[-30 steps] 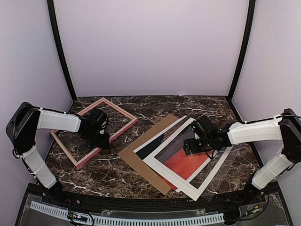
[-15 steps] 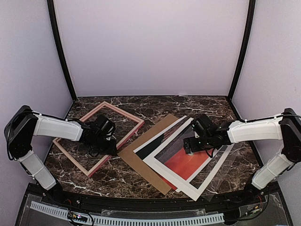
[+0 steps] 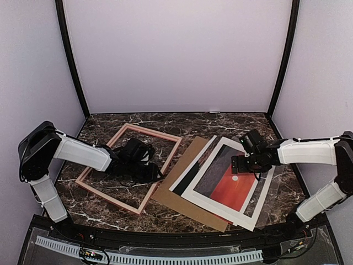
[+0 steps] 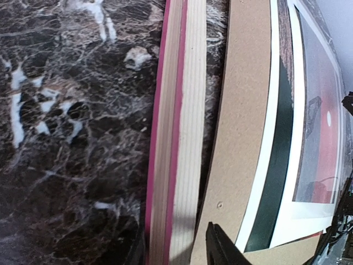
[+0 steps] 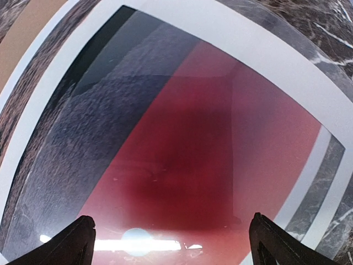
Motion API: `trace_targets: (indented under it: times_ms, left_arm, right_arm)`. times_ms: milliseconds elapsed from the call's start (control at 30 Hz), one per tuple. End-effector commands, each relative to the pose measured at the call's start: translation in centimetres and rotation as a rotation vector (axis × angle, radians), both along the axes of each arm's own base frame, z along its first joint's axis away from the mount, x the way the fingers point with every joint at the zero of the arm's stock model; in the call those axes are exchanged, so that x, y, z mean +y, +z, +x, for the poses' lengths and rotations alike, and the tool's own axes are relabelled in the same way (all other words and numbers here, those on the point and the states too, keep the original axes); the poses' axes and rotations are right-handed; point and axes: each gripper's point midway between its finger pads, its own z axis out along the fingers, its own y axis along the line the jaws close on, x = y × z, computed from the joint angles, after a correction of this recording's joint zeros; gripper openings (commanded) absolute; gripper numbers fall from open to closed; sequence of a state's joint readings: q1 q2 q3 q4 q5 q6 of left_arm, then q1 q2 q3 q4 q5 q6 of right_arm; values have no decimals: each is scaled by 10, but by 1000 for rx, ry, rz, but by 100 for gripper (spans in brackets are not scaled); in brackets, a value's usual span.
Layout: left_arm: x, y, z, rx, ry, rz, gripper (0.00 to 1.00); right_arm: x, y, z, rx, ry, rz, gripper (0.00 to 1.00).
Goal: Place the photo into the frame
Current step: Move the frame body to the center of the board.
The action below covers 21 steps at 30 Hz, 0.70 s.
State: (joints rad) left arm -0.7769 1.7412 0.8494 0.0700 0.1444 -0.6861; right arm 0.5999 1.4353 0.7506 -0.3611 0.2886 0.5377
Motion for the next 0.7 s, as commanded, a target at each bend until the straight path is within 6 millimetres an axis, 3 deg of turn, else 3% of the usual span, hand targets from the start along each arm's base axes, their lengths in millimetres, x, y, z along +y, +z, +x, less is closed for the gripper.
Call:
trace_targets:
  times_ms: [0,133,233,333,467,667]
  left_arm:
    - [-16,-14,-16,111,-30,-52,40]
    - [-30,1,-8,69,-77,-95,46]
    - [-28,11,0,12,-89,-62,56]
    - [-26,34,14,-101,-118,-13,65]
    - [-23,60,31,-235,-157,56,73]
    - [-57,83,32,-303,-282,5,74]
  right_arm:
    - [-38,6,6,-24,-138,24,99]
    - [-84,14,14,-70,-295,24,99]
    - [-115,15,14,-86,-394,21,99]
    - [-140,12,7,-80,-475,19,99]
    - [-161,2,-6,-58,-551,20,99]
    - [-172,-18,-23,-2,-599,53,99]
